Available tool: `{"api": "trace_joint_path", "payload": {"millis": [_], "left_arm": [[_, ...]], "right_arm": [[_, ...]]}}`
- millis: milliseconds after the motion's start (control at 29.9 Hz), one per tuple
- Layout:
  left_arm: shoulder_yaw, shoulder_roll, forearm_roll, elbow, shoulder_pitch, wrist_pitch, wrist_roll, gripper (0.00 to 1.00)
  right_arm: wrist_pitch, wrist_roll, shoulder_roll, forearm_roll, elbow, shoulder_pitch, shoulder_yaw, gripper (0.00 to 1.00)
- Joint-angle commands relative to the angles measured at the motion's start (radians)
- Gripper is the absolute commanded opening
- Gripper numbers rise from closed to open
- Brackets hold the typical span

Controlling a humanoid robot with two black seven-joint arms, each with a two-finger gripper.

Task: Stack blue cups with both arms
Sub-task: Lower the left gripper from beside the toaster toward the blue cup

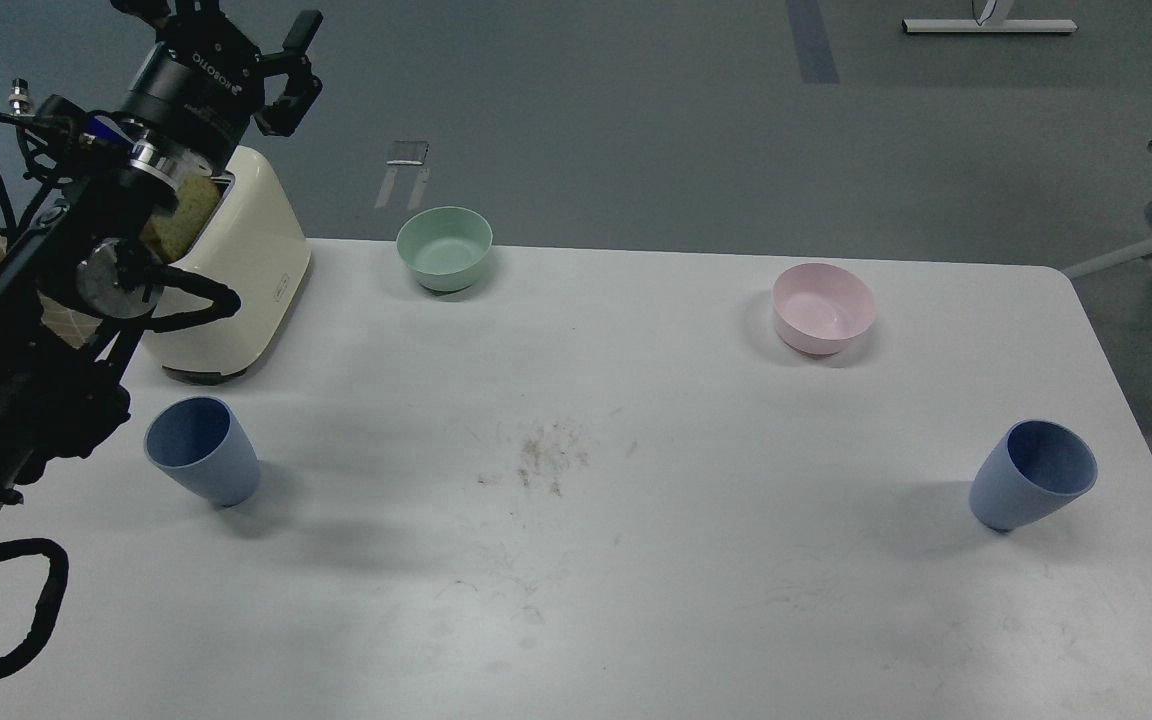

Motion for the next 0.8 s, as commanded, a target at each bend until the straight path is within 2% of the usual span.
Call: {"api": "trace_joint_path", "payload": {"millis": [0,334,468,535,635,768], "left_arm": [[0.002,0.001,0.001,0.0,0.002,-0.001,-0.005,0.98],[0.002,0.004,-0.007,-0.003,0.003,-0.007,-0.004,0.98],[0.002,0.055,-0.007,-0.018,0.016,-0.016,-0.007,0.98],[-0.006,0.087,-0.005,-0.043,0.032,-0.041,-0.031,0.97],[0.003,0.144,0.01,-0.089,0.072,-0.03,-0.077,0.97],[0.011,0.266,0.106,-0.203,0.167,-0.006,-0.089,0.93]], "right_arm": [[0.0,-0.003,-0.01,-0.002,-0.002,-0.007,-0.005,1.0],[0.0,-0.004,-0.052,0.001,-0.01,-0.01,0.004,1.0],[0.0,0.0,-0.052,0.001,-0.008,-0.01,0.01,1.0],[0.0,0.006,-0.052,0.001,-0.009,-0.012,0.021,1.0],[0.0,0.009,-0.05,0.001,-0.014,-0.013,0.047,1.0],[0.0,0.009,-0.052,0.003,-0.01,-0.036,0.061,1.0]]}}
